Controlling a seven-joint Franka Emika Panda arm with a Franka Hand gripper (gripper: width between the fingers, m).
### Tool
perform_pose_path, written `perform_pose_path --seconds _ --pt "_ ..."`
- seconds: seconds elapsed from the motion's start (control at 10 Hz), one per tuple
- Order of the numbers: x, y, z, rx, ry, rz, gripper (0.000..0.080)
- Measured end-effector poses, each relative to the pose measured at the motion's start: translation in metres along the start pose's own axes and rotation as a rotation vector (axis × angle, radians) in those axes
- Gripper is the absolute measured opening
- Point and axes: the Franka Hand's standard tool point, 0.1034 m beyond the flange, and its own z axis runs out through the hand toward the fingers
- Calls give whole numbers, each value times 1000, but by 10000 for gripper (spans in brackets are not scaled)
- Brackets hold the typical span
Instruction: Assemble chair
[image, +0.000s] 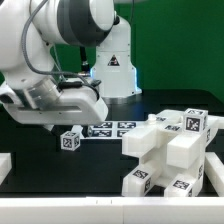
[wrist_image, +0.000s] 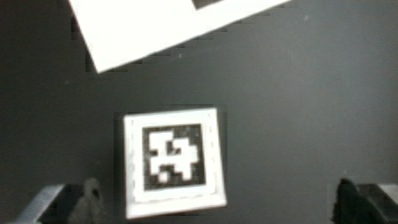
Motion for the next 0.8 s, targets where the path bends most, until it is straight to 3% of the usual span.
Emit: perform_pose_path --seconds 0.3,0.5,0.8 --pt "3 -1 7 19 -189 -6 649" --pt "12 8 10 38 -276 -8 649" --pt "13 7 12 38 -278 -6 649"
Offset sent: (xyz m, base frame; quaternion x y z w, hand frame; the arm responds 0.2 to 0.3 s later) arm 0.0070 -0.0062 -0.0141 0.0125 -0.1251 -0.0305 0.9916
